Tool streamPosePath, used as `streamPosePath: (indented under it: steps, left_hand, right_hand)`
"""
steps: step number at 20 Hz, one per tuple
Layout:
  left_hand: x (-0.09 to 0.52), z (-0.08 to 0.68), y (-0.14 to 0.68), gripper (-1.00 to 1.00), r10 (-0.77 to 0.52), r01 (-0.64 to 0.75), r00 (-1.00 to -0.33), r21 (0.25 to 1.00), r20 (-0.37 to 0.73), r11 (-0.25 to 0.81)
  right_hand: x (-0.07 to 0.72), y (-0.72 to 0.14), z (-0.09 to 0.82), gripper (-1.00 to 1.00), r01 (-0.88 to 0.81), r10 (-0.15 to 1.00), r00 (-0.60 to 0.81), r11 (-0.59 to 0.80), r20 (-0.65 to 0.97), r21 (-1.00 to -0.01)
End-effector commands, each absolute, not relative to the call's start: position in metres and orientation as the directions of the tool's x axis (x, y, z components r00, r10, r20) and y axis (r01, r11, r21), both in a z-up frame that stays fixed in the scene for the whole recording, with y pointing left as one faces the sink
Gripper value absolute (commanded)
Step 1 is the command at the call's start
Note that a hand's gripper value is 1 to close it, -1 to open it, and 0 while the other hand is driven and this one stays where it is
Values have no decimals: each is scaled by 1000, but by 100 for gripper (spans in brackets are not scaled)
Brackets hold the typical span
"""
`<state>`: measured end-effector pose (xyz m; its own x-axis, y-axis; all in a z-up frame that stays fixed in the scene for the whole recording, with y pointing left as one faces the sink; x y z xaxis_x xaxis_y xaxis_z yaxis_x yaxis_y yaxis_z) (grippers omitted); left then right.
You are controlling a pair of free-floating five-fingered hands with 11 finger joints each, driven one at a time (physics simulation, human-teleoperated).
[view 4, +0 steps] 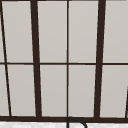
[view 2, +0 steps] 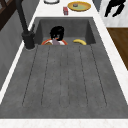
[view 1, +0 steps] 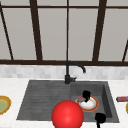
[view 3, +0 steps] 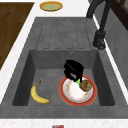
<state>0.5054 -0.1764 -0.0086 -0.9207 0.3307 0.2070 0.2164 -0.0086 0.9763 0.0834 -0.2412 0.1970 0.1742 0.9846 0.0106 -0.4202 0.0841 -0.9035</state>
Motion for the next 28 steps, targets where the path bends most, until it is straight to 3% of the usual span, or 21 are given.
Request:
streamPosePath:
  steps: [1,12,28]
  left_hand:
    - [506,2,-167,100,379,275,-884,960,274,-54]
    - [504,77,-140,100,328,303,-898,953,293,-21]
    - [469,162,-64,100,318,400,-866,916,385,-18]
  right_hand:
    - [83,-241,197,0,-420,985,174,84,11,-904]
    - [83,-241,197,0,-420,985,174,84,11,-904]
    - [83,-241,197,0,-420,985,174,84,11,-904]
